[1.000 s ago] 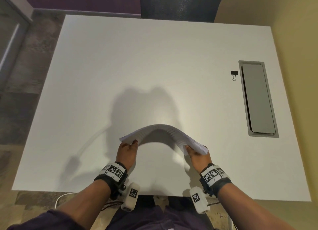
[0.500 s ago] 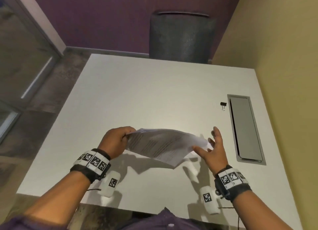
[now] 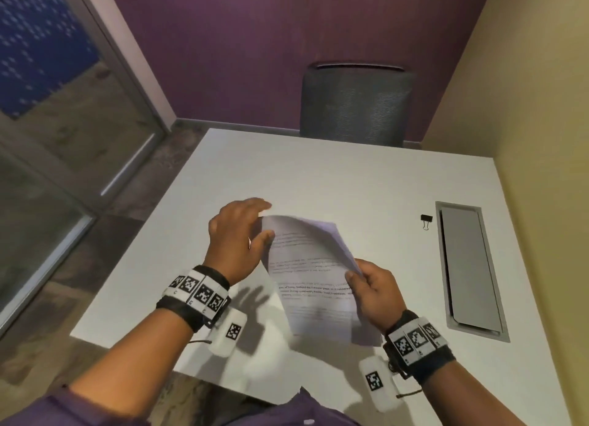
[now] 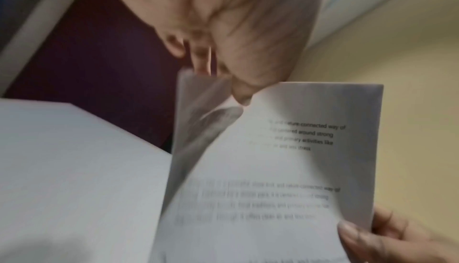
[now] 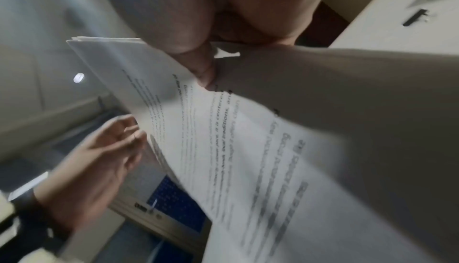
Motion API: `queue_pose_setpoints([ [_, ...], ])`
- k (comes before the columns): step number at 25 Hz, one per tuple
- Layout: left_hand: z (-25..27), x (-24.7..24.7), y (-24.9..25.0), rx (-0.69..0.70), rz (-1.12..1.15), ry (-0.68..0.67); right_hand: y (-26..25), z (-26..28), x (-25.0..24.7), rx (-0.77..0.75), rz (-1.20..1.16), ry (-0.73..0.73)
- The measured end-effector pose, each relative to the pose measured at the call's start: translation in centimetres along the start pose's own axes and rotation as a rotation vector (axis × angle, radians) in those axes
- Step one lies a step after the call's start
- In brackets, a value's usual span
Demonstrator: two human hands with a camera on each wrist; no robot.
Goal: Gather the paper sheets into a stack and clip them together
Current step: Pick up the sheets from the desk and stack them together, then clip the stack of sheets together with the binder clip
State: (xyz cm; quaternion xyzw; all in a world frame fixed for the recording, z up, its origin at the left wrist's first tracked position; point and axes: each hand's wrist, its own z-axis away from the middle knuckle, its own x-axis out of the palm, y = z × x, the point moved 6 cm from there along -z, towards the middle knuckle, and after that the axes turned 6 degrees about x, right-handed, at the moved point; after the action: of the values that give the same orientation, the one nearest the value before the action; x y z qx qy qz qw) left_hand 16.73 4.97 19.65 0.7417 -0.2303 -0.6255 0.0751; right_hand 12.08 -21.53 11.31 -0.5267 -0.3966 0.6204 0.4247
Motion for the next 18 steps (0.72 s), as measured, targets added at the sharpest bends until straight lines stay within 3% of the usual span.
queue_pose_setpoints([
  [1,0.9,0.6,-1.0,-0.163,0.155,0.060,0.6,-0.2,-0.3,0.094,-0.123,0.014],
  [2,2.0,2.0,-2.1,-0.344,0.388,0.034,1.0,-0.2,-0.4,0.180,-0.244,0.010],
  [3,3.1,3.9,-2.6,-0.500,0.664,-0.039,1.2,-0.2,-0.3,0.248,-0.352,-0.001],
  [5,4.6,7.1,-2.3,-0.670,1.130,-0.198,1.3,-0.2,-0.1,0.302,-0.446,-0.014],
  [9,4.3,8.6,-2.4,-0.576,1.161,-0.297,1.9,-0.7,0.7,0.326,-0.311,0.023],
  [13,1.2,8.8,-4.5,-0.437,1.000,-0.187,1.6,-2.3,2.1,0.282,-0.239,0.097],
  [15,0.1,9.5,-5.7,-0.440,0.981,-0.137,1.6,-3.2,3.3,0.292,-0.164,0.108],
  [18,-0.7,11.8,-7.5,-0.450,0.979,-0.168,2.4,-4.3,5.4,0.370,-0.043,0.118],
])
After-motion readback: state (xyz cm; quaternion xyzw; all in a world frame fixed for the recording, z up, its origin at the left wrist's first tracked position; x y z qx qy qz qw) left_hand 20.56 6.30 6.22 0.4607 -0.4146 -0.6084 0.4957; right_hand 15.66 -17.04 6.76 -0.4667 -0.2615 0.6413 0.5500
